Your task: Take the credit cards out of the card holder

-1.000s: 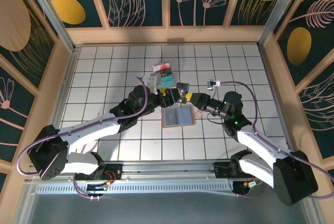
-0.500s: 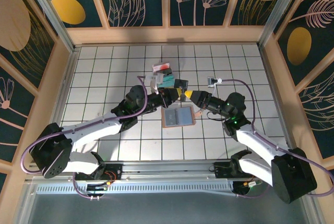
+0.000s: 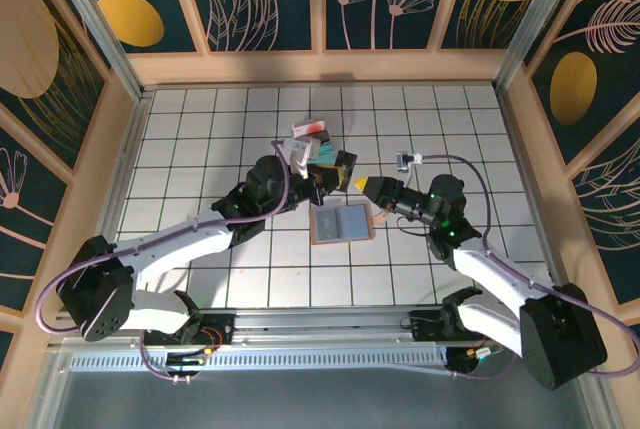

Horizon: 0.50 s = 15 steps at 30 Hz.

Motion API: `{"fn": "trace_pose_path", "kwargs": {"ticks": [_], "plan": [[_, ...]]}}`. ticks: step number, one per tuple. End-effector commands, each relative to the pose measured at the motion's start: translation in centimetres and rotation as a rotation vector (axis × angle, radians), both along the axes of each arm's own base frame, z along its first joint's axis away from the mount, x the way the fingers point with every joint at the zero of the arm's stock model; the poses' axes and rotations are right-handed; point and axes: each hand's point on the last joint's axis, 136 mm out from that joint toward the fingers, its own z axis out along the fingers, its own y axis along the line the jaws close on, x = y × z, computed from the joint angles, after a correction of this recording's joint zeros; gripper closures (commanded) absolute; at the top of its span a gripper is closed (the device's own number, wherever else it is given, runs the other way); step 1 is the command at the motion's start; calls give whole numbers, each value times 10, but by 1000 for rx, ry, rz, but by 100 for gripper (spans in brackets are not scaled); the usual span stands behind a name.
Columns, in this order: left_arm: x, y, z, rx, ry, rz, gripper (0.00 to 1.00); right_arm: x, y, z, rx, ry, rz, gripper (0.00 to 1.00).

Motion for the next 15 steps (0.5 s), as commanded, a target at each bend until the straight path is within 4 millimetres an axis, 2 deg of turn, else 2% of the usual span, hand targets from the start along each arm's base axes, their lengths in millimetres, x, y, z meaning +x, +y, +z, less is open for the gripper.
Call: {"fn": "trace_pose_path", "kwargs": {"ticks": [1, 3, 6, 11, 15], "plan": [[21, 23, 1, 274, -162, 79, 100, 9, -13, 5, -100, -46, -98, 72], [33, 28, 7, 391, -247, 88, 100, 10, -21, 6, -140, -50, -147, 69], [54, 35, 3, 533, -307, 69, 100, 13, -34, 10, -196, -62, -223, 55], [95, 47, -4, 616, -326, 27, 100, 17, -55, 12, -270, -55, -338, 26], [124, 53, -19, 696, -341, -53, 100, 18, -72, 13, -303, -43, -427, 14]]}}
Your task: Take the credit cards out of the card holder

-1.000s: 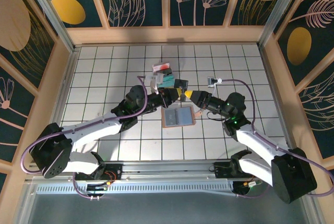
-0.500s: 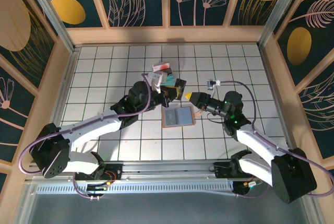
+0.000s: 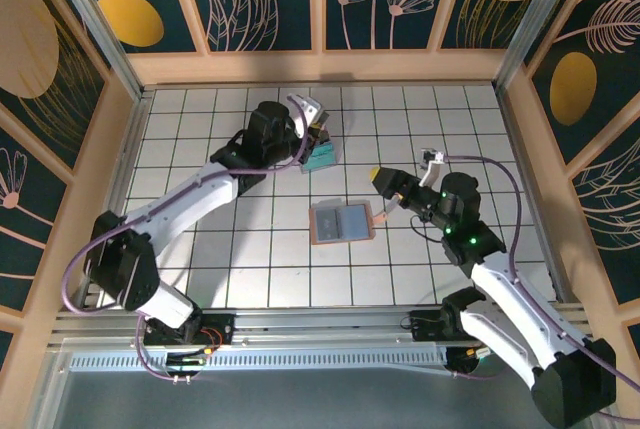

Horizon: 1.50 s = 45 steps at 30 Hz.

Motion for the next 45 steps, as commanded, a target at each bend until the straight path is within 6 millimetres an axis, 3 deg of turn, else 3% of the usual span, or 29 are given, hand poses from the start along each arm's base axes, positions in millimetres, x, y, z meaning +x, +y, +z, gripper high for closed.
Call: {"fn": "trace_pose_path", "kwargs": {"ticks": [1, 5, 7, 15, 27, 45], "plan": [[14, 1, -16, 142, -4, -122, 100, 5, -23, 1, -69, 6, -126, 12], [42, 2, -29, 219, -8, -175, 100, 6, -36, 4, -99, 11, -194, 9], [47, -1, -37, 259, -14, -244, 100, 8, -44, 3, -119, 27, -238, 1], [68, -8, -72, 432, -54, -421, 100, 10, -68, 2, -161, 67, -371, 1], [78, -3, -118, 525, 16, -505, 100, 13, -82, -2, -174, 87, -457, 1], [93, -4, -146, 542, 61, -488, 100, 12, -87, -8, -180, 123, -482, 1]]}}
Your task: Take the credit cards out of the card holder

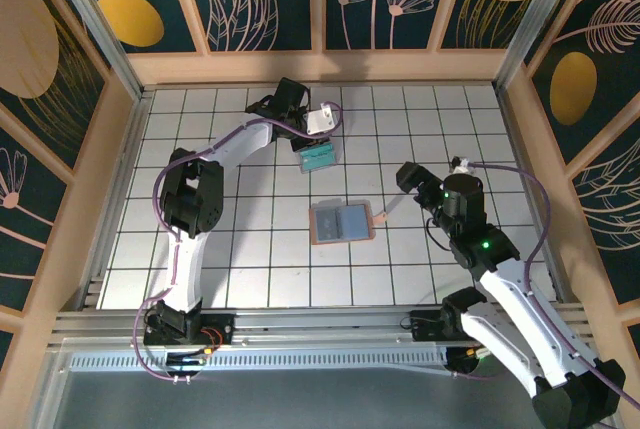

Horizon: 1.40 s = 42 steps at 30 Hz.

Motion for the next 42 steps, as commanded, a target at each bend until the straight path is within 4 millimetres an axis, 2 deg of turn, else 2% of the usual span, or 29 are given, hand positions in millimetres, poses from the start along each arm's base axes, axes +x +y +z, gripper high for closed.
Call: {"fn": "trace_pose_path", "kwargs": {"ticks": [1, 13, 29, 42], "plan": [[6, 5, -9, 23, 10, -6, 100, 1, -7, 15, 11, -20, -44, 1], [12, 17, -25, 48, 35, 16, 100, 3, -8, 17, 13, -18, -51, 1], [-5, 12, -54, 33, 155, -14, 100, 4, -5, 15, 11, -11, -37, 1], [-26, 12, -48, -3, 229, -11, 100, 4, 1, 6, 22, 4, -12, 1]]}}
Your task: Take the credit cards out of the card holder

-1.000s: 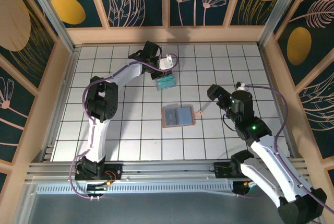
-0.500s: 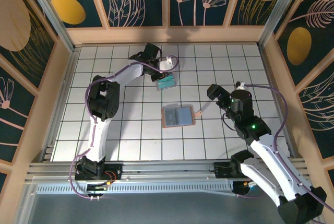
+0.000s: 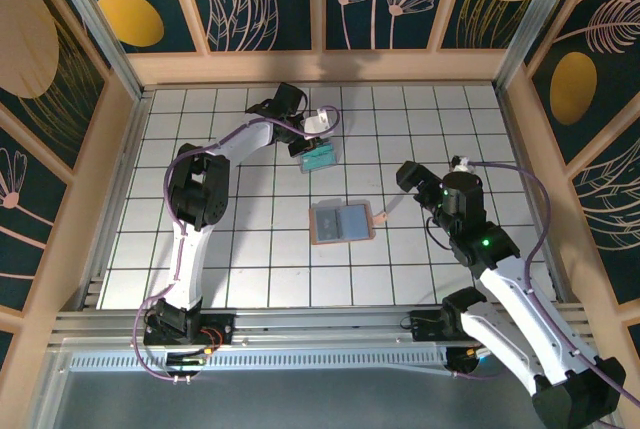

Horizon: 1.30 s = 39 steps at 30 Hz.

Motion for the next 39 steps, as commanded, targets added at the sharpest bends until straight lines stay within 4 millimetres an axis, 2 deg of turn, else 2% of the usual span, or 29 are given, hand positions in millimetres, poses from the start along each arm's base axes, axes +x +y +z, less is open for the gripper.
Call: {"fn": "trace_pose_path", "kwargs": {"ticks": [1, 10, 19, 23, 25, 26, 28, 29, 35, 39], "plan": [[-26, 4, -5, -9, 115, -11, 100, 4, 1, 7, 23, -17, -7, 1], [-38, -1, 3, -31, 148, -8, 100, 5, 5, 7, 19, -10, 13, 1], [-48, -4, -6, -21, 188, -3, 100, 3, 7, 3, 25, 2, 25, 1], [-38, 0, -4, -5, 163, 40, 98, 3, 8, 1, 31, 6, 30, 1], [-29, 2, -2, 16, 147, 76, 91, 3, 9, 0, 35, 9, 33, 1], [-25, 2, 1, 16, 142, 86, 83, 3, 9, -1, 37, 10, 33, 1], [-21, -1, 8, 10, 140, 95, 60, 2, 10, 0, 38, 10, 36, 1], [-18, -1, 12, 4, 136, 101, 55, 2, 10, -1, 38, 11, 37, 1], [-14, -5, 44, -38, 98, 116, 54, 1, 11, -7, 21, 29, 46, 5], [-21, -4, 66, -57, 81, 121, 49, -1, 14, -19, -9, 82, 61, 15]]}}
